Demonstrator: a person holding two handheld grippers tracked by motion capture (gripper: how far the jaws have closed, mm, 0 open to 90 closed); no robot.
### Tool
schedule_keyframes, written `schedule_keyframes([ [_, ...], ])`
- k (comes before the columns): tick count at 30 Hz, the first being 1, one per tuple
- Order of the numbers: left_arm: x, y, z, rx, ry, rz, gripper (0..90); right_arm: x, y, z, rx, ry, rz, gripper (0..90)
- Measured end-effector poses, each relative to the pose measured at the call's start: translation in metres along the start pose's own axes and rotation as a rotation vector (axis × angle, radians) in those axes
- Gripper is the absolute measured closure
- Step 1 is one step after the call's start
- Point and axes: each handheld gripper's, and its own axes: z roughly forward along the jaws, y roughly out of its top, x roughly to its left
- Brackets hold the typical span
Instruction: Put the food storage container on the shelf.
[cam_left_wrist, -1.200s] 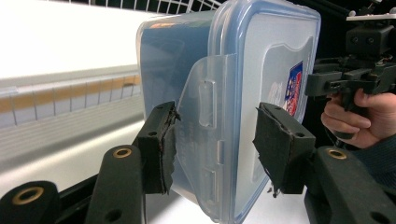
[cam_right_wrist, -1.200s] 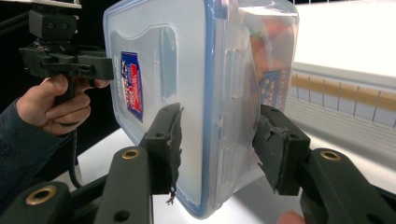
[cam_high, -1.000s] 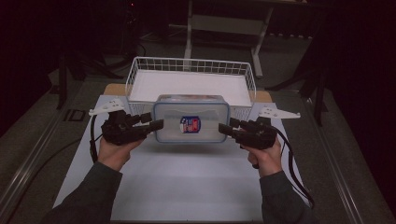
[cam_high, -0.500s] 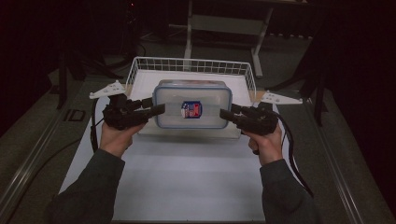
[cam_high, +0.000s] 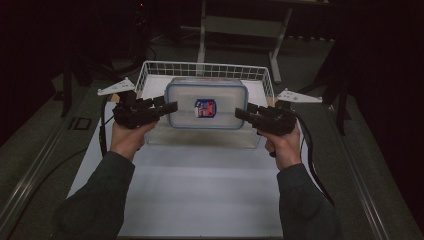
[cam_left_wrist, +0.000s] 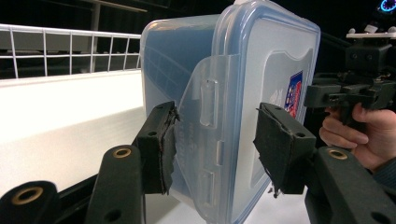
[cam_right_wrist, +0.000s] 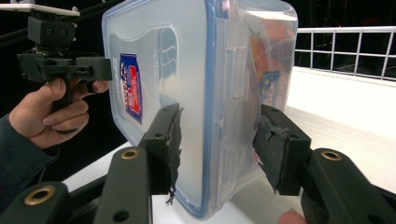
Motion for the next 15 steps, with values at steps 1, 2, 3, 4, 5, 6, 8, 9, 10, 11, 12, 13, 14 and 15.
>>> schedule_keyframes([
  [1, 0.001, 0.002, 0.001, -0.004, 0.000, 0.000, 49.0, -0.002, 0.001, 0.001, -0.004, 0.001, 0.005, 51.7],
  [2, 0.002, 0.003, 0.002, -0.007, 0.000, -0.002, 49.0, -0.004, 0.002, 0.002, -0.008, 0.002, 0.011, 51.8],
  [3, 0.004, 0.005, 0.003, -0.009, 0.000, -0.001, 49.0, -0.005, 0.003, 0.003, -0.012, 0.002, 0.016, 51.7],
  [4, 0.005, 0.007, 0.005, -0.013, 0.000, -0.001, 49.0, -0.007, 0.004, 0.003, -0.013, 0.003, 0.017, 51.7],
  [5, 0.006, 0.010, 0.006, -0.014, 0.000, 0.001, 49.0, -0.008, 0.005, 0.004, -0.016, 0.003, 0.020, 51.8],
  [6, 0.007, 0.012, 0.007, -0.015, -0.001, 0.003, 49.0, -0.010, 0.006, 0.005, -0.018, 0.004, 0.022, 51.8],
  [8, 0.009, 0.015, 0.009, -0.024, 0.000, 0.000, 49.0, -0.012, 0.009, 0.006, -0.022, 0.002, 0.028, 51.7],
  [9, 0.010, 0.017, 0.010, -0.026, 0.000, -0.004, 49.0, -0.014, 0.010, 0.007, -0.024, 0.001, 0.032, 51.8],
  [10, 0.012, 0.019, 0.012, -0.029, 0.002, -0.008, 49.0, -0.015, 0.012, 0.008, -0.025, 0.001, 0.036, 51.7],
  [11, 0.013, 0.020, 0.014, -0.031, 0.004, -0.013, 49.0, -0.017, 0.013, 0.009, -0.028, 0.000, 0.045, 51.7],
  [12, 0.015, 0.021, 0.015, -0.035, 0.007, -0.021, 49.0, -0.019, 0.015, 0.010, -0.028, -0.001, 0.052, 51.6],
  [13, 0.017, 0.022, 0.017, -0.037, 0.010, -0.030, 48.9, -0.021, 0.016, 0.012, -0.026, -0.002, 0.059, 51.6],
  [14, 0.020, 0.022, 0.018, -0.042, 0.012, -0.039, 48.9, -0.023, 0.017, 0.014, -0.026, -0.003, 0.066, 51.6],
  [15, 0.022, 0.023, 0.020, -0.042, 0.015, -0.048, 48.9, -0.026, 0.018, 0.016, -0.023, -0.002, 0.074, 51.6],
])
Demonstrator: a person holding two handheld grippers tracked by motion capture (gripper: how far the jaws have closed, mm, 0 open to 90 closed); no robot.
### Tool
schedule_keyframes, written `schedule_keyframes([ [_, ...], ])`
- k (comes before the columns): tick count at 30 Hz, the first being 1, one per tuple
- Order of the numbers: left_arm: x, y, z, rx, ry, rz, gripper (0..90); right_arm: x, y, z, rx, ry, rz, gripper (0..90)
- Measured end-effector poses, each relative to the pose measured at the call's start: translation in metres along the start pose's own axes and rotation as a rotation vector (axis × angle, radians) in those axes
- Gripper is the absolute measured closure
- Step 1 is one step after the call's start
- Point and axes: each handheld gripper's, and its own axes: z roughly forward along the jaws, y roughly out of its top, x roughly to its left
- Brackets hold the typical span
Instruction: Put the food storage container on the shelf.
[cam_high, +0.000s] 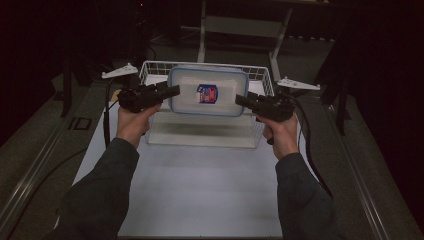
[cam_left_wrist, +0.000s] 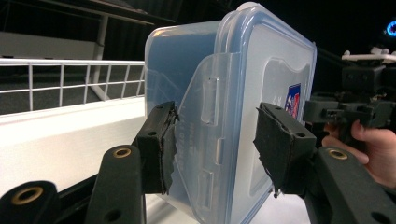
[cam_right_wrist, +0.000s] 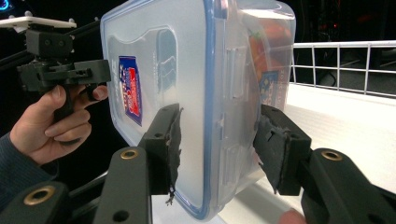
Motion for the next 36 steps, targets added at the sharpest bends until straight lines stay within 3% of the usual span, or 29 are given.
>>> schedule_keyframes([
  [6, 0.015, -0.002, 0.010, 0.024, 0.033, -0.051, 48.6, -0.014, -0.001, 0.015, 0.026, -0.008, 0.052, 51.5],
  [7, 0.019, -0.003, 0.010, 0.023, 0.026, -0.074, 48.6, -0.016, -0.001, 0.017, 0.032, -0.010, 0.060, 51.4],
  [18, 0.024, 0.001, 0.017, 0.006, 0.061, -0.137, 48.2, -0.021, -0.001, 0.024, -0.005, -0.036, 0.143, 51.0],
  [24, 0.024, 0.005, 0.023, -0.009, 0.124, -0.145, 47.2, -0.024, -0.001, 0.028, -0.022, -0.047, 0.162, 50.1],
  [28, 0.020, 0.004, 0.028, 0.000, 0.189, -0.144, 45.8, -0.024, -0.001, 0.032, -0.012, -0.106, 0.152, 53.7],
  [30, 0.021, 0.002, 0.029, -0.008, 0.230, -0.160, 45.4, -0.022, -0.002, 0.036, 0.001, -0.139, 0.139, 49.6],
  [31, 0.021, 0.002, 0.031, -0.007, 0.250, -0.150, 50.8, -0.022, -0.002, 0.036, -0.008, -0.126, 0.163, 51.0],
  [32, 0.020, 0.002, 0.032, -0.004, 0.277, -0.128, 49.8, -0.021, -0.001, 0.037, -0.018, -0.120, 0.165, 48.7],
  [36, 0.017, 0.000, 0.035, -0.006, 0.306, -0.110, 49.2, -0.020, 0.004, 0.035, -0.038, -0.170, 0.154, 48.5],
])
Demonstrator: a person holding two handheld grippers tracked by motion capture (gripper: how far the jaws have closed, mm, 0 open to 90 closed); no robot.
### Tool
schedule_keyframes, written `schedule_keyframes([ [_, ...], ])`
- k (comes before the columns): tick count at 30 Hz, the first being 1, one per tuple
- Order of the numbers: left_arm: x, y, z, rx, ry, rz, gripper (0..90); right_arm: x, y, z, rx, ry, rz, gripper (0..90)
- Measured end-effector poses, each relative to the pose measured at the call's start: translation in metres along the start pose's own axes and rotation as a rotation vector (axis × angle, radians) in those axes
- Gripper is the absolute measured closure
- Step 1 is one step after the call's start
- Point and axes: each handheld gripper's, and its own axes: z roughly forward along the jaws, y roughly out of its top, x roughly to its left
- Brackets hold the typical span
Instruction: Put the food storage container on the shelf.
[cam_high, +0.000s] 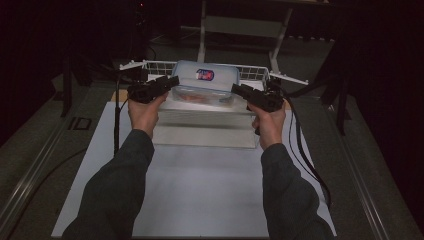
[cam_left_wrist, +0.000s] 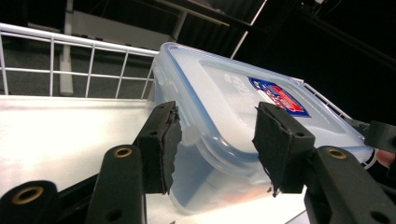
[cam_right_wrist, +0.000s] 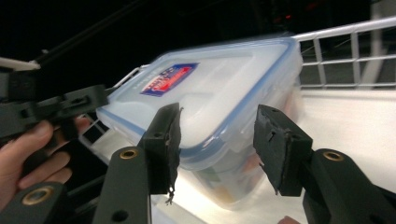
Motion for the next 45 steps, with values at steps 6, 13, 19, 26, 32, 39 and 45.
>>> schedule_keyframes([
  [6, -0.001, 0.001, -0.010, 0.001, 0.004, 0.053, 48.9, 0.004, 0.003, -0.012, -0.004, -0.058, -0.092, 49.1],
  [13, -0.006, 0.006, -0.037, 0.020, -0.025, 0.140, 47.7, 0.014, 0.004, -0.033, 0.061, -0.088, -0.230, 48.9],
  [19, -0.006, 0.005, -0.064, 0.033, -0.058, 0.190, 46.1, 0.027, -0.001, -0.055, 0.153, -0.111, -0.380, 46.2],
  [26, -0.005, -0.008, -0.098, 0.049, -0.061, 0.236, 42.9, 0.041, -0.017, -0.083, 0.193, -0.086, -0.445, 41.4],
  [32, -0.007, -0.035, -0.129, 0.070, -0.055, 0.320, 41.8, 0.043, -0.038, -0.103, 0.195, -0.087, -0.448, 39.5],
  [39, 0.004, -0.074, -0.162, 0.071, -0.016, 0.326, 41.3, 0.035, -0.071, -0.124, 0.181, -0.106, -0.407, 34.7],
  [45, 0.012, -0.099, -0.176, 0.086, -0.001, 0.314, 39.1, 0.033, -0.098, -0.144, 0.153, -0.148, -0.427, 31.0],
])
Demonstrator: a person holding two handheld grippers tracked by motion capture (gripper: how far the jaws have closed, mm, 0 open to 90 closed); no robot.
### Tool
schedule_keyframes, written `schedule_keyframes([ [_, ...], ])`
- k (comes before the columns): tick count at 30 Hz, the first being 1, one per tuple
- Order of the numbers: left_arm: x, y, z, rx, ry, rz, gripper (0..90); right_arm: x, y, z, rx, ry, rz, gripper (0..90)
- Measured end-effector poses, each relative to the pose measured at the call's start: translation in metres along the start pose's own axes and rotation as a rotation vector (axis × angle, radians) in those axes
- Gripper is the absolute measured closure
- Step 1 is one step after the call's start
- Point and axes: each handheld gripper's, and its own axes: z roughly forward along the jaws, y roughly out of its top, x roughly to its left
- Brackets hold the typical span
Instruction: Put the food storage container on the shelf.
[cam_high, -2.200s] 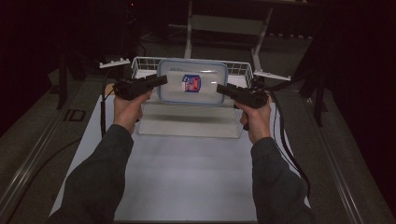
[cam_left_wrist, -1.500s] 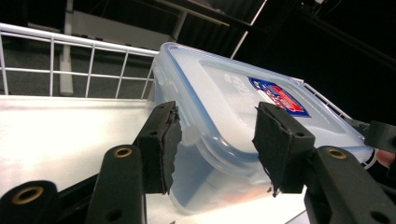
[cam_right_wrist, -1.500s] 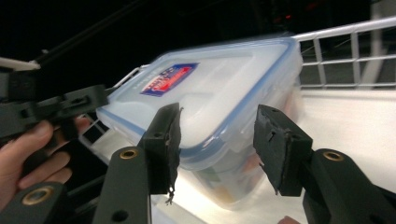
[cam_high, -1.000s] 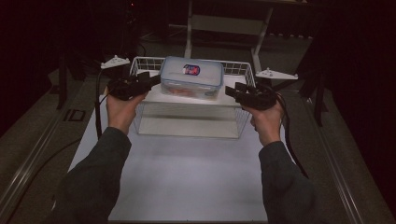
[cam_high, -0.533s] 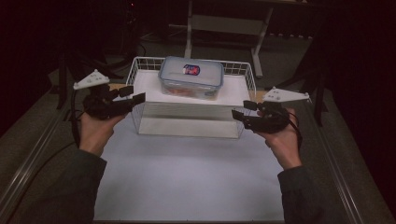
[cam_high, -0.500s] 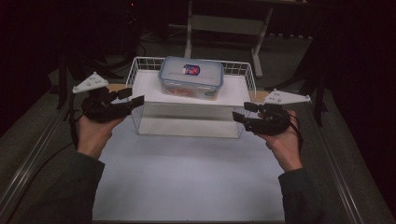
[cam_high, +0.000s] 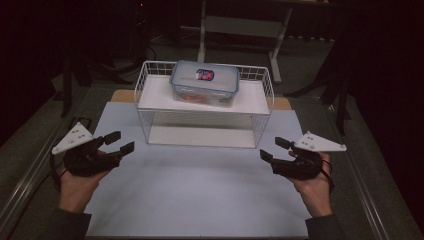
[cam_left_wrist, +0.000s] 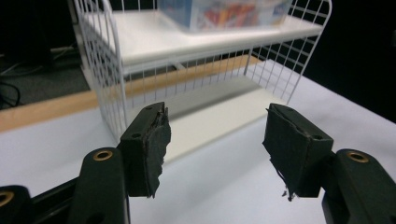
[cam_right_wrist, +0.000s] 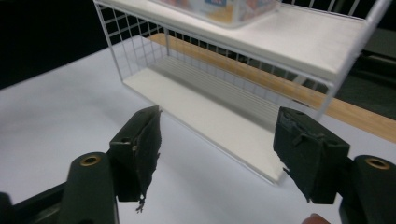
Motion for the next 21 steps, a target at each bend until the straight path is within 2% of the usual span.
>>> schedule_keyframes([
  [1, -0.002, -0.010, -0.005, -0.001, 0.007, 0.005, 38.7, 0.002, -0.005, -0.003, -0.004, -0.007, 0.000, 30.7],
  [3, -0.003, -0.021, -0.010, -0.005, 0.007, -0.001, 38.7, 0.004, -0.013, -0.007, -0.003, -0.019, -0.005, 30.5],
  [8, -0.006, -0.043, -0.015, 0.001, 0.024, 0.017, 38.6, 0.012, -0.036, -0.019, -0.007, -0.043, -0.006, 30.4],
  [12, -0.005, -0.060, -0.016, -0.008, 0.024, -0.003, 38.6, 0.015, -0.056, -0.024, -0.029, -0.068, 0.004, 30.4],
  [17, -0.004, -0.076, -0.015, -0.017, 0.045, -0.032, 38.6, 0.012, -0.079, -0.023, -0.029, -0.080, 0.040, 30.5],
  [21, -0.002, -0.080, -0.013, -0.011, 0.054, -0.033, 38.6, 0.010, -0.084, -0.023, -0.037, -0.088, 0.050, 30.5],
])
